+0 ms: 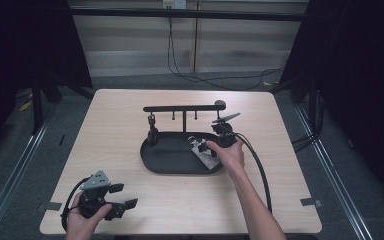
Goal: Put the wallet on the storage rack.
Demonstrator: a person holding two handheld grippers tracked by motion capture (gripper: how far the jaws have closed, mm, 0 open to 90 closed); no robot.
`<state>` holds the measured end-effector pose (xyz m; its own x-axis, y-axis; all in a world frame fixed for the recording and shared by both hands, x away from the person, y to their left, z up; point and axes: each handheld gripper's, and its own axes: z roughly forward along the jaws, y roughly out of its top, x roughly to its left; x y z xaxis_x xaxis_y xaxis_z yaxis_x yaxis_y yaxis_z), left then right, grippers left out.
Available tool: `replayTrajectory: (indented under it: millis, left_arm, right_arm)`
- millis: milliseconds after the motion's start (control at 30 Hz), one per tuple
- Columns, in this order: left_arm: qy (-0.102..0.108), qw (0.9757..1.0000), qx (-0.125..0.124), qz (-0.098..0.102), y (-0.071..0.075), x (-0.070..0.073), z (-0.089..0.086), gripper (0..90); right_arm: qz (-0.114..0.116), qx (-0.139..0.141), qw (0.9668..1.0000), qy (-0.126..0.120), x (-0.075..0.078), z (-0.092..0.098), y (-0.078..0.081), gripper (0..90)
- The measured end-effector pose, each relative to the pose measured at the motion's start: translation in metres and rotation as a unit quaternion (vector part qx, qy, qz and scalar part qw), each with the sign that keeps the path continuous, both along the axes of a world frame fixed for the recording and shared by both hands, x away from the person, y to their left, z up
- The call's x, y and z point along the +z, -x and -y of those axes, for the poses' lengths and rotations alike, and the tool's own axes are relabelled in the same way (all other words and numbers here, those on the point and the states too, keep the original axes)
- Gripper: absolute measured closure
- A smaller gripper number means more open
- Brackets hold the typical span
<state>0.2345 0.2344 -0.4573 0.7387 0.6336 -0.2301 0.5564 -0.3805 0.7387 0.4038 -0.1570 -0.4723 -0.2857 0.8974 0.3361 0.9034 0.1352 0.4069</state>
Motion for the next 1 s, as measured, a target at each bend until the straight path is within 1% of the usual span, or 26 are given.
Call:
replayTrajectory:
  millis: [67, 167, 233, 367, 400, 433, 467, 500, 533, 600, 667, 700, 800, 833, 867, 900, 1000]
  left_arm:
    - [0.0, 1.0, 0.001, 0.0, 0.0, 0.0, 0.0, 22.9]
    - [0.0, 1.0, 0.001, 0.002, 0.0, 0.0, -0.001, 22.9]
    - [0.001, 1.0, 0.002, 0.001, 0.0, 0.0, -0.001, 22.9]
    - [0.001, 1.0, 0.0, 0.001, 0.0, 0.0, -0.001, 22.9]
    - [0.002, 1.0, 0.001, 0.001, 0.0, 0.0, -0.002, 22.9]
    - [0.001, 1.0, 0.004, 0.002, 0.0, 0.0, -0.002, 22.9]
    - [0.004, 1.0, 0.005, 0.002, -0.001, 0.0, -0.002, 22.9]
    - [0.002, 1.0, 0.005, 0.002, -0.001, 0.001, -0.003, 22.9]
    - [0.003, 1.0, 0.005, 0.001, -0.001, 0.001, -0.003, 22.9]
    - [0.005, 1.0, 0.008, 0.002, -0.001, 0.001, -0.004, 22.9]
    - [0.006, 0.9999, 0.009, 0.002, -0.001, 0.001, -0.005, 22.9]
    - [0.006, 0.9999, 0.009, 0.002, -0.001, 0.001, -0.005, 22.9]
    - [0.006, 0.9999, 0.009, 0.001, -0.001, 0.001, -0.005, 22.9]
    - [0.006, 0.9999, 0.009, 0.0, -0.001, 0.001, -0.004, 22.9]
    - [0.005, 0.9999, 0.009, 0.001, -0.001, 0.001, -0.004, 22.9]
    - [0.006, 0.9999, 0.009, 0.001, -0.001, 0.001, -0.004, 22.9]
    - [0.005, 0.9999, 0.01, 0.0, -0.001, 0.0, -0.005, 22.9]
  right_arm:
    - [0.007, 0.006, 1.0, -0.002, 0.004, 0.001, 0.001, 24.3]
    - [0.016, 0.004, 0.9998, -0.005, 0.01, 0.003, 0.004, 23.3]
    - [0.031, 0.013, 0.9994, -0.009, 0.013, 0.006, 0.006, 22.1]
    - [0.05, 0.015, 0.9986, -0.004, 0.019, 0.01, 0.009, 21.5]
    - [0.051, 0.015, 0.9986, -0.005, 0.021, 0.011, 0.01, 21.5]
    - [0.057, 0.018, 0.9982, -0.004, 0.023, 0.013, 0.011, 21.5]
    - [0.057, 0.013, 0.9983, -0.003, 0.026, 0.013, 0.013, 21.5]
    - [0.062, 0.019, 0.9979, -0.002, 0.027, 0.014, 0.014, 21.3]
    - [0.066, 0.016, 0.9977, -0.005, 0.029, 0.015, 0.015, 20.8]
    - [0.072, 0.018, 0.9973, 0.002, 0.032, 0.018, 0.018, 18.8]
    - [0.076, 0.015, 0.997, -0.002, 0.034, 0.022, 0.021, 18.8]
    - [0.082, 0.015, 0.9965, 0.002, 0.034, 0.025, 0.023, 18.7]
    - [0.084, 0.019, 0.9962, 0.011, 0.033, 0.031, 0.028, 18.3]
    - [0.087, 0.019, 0.9959, 0.018, 0.033, 0.033, 0.03, 18.2]
    - [0.087, 0.016, 0.9959, 0.018, 0.034, 0.035, 0.032, 18.0]
    - [0.094, 0.017, 0.9953, 0.019, 0.034, 0.037, 0.033, 18.1]
    - [0.102, 0.011, 0.9946, 0.02, 0.035, 0.045, 0.039, 18.1]
